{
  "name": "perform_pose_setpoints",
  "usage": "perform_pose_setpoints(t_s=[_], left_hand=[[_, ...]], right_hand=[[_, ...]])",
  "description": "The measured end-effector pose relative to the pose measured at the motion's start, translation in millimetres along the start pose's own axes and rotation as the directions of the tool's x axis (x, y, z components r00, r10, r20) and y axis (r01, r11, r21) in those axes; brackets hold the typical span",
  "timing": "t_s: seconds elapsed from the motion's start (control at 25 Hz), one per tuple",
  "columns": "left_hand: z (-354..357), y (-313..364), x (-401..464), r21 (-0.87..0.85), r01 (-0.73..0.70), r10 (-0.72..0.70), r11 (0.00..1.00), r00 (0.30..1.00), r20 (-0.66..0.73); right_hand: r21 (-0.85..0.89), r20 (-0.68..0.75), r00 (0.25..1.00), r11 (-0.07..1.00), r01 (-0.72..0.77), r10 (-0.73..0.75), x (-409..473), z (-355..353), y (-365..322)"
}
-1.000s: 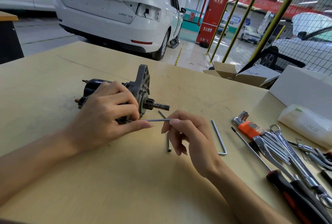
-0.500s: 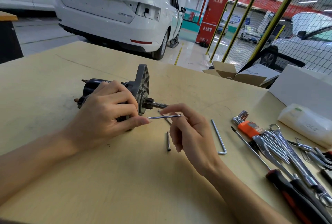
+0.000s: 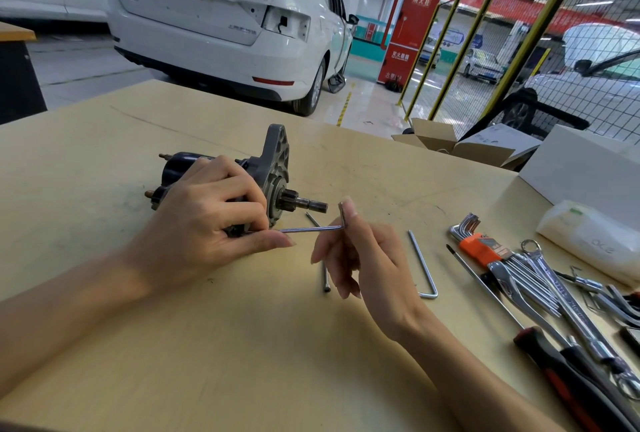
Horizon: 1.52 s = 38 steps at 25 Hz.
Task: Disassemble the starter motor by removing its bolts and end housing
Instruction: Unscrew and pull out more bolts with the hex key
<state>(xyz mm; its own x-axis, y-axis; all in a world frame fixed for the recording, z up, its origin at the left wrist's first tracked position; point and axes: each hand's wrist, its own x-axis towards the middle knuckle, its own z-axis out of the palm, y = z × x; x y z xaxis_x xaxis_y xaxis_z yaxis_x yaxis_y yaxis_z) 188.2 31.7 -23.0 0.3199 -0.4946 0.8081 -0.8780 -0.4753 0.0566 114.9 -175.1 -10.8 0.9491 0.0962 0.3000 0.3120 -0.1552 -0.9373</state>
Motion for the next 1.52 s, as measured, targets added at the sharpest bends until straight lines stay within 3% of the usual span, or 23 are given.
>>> perform_pose_setpoints(t_s=[0.32,0.68,0.96,1.24,1.52], left_hand=[[0.3,-0.3,-0.3,0.029,0.009,-0.009,1.0,1.0,0.004],[1.5,-0.9,-0.2,0.026,0.001,-0.001,1.0,1.0,-0.004],[1.1,1.8,0.7,0.022,0.004,-0.003,1.0,1.0,-0.031],[0.2,1.6,0.1,0.007,0.01,-0.01,1.0,1.0,-0.011],[0.1,0.1,-0.7,0.013,-0.001,0.001,1.0,1.0,-0.011]], right_hand=[[0.02,0.053,0.995,0.996,0.088,-0.089,-1.6,-2.3,-0.3],[-0.021,0.008,0.998,0.998,0.059,-0.058,1.0,-3.1,3.9],[-0.086,-0.142,0.99,0.996,-0.005,-0.007,3.4,-1.7,5.9],[0.024,-0.01,1.0,1.0,0.005,-0.005,-0.5,0.7,-0.4],[0.047,0.007,1.0,0.999,0.007,-0.007,-1.1,-2.2,-1.3]])
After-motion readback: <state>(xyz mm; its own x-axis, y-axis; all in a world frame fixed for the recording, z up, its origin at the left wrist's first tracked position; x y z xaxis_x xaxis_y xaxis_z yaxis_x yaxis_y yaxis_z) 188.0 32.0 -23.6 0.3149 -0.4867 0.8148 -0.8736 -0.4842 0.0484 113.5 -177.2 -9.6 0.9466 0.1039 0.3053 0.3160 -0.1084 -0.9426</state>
